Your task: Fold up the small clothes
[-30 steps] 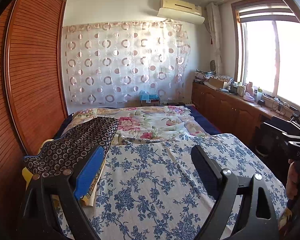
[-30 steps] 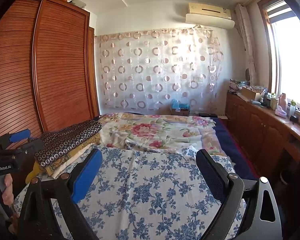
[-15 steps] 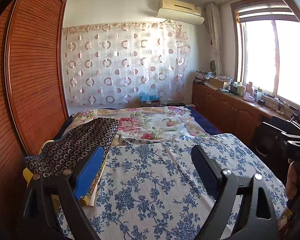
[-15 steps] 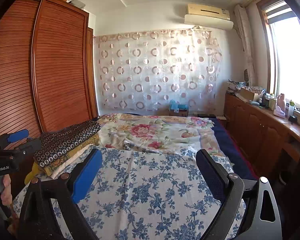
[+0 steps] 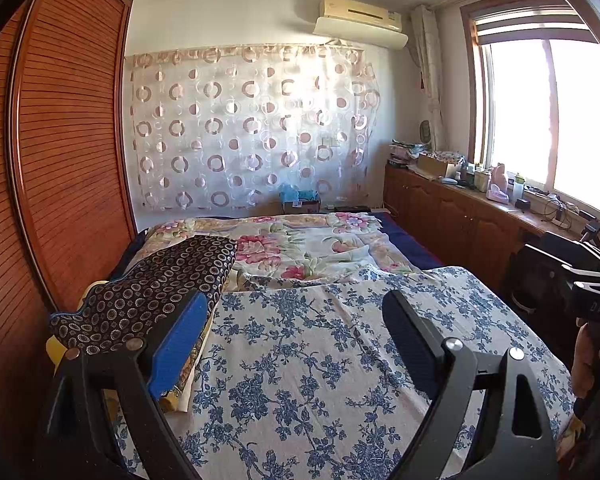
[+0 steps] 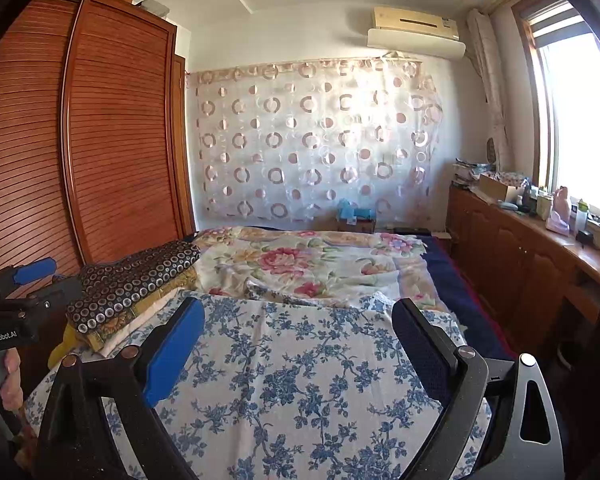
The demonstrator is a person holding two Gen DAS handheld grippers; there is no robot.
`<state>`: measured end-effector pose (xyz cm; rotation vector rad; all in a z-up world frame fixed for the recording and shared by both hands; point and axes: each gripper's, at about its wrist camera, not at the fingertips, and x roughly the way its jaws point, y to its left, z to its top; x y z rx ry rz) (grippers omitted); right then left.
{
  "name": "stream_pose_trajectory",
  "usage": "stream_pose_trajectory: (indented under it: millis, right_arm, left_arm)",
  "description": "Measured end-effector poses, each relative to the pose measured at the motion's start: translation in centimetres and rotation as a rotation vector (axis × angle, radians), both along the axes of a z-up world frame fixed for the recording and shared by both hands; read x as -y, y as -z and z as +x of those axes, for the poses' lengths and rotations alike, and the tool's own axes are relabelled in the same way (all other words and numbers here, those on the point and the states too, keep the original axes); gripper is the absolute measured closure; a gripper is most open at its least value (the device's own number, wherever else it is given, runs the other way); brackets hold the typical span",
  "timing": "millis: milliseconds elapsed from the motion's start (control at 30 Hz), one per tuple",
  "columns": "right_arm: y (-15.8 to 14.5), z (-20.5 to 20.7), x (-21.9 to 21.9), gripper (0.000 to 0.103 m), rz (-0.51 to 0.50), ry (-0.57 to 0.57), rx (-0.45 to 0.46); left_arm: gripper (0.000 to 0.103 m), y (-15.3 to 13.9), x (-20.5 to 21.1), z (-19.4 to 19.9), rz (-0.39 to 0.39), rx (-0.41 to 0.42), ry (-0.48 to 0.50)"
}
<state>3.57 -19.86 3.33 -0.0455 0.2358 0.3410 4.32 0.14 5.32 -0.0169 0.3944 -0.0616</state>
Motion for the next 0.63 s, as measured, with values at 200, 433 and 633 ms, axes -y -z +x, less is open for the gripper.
stream_pose_trajectory:
  millis: [200, 433, 633]
  right_arm:
    - [-0.1, -0.05, 0.04, 0.008, -0.002, 0.003, 0.002]
    - [-0.08, -0.1, 0.01, 0.008, -0.002, 0.003, 0.003]
    - [-0.08, -0.12, 0.12, 0.008, -0.002, 0.001, 0.004]
  left_arm:
    - [0.013, 0.05, -0.02, 0.02, 0.0, 0.0, 0.001]
    - [0.013, 0.0, 0.08, -0.04, 0.002, 0.0, 0.001]
    - [0.013, -0.32, 0.03, -0.24, 0.001, -0.002, 0.005]
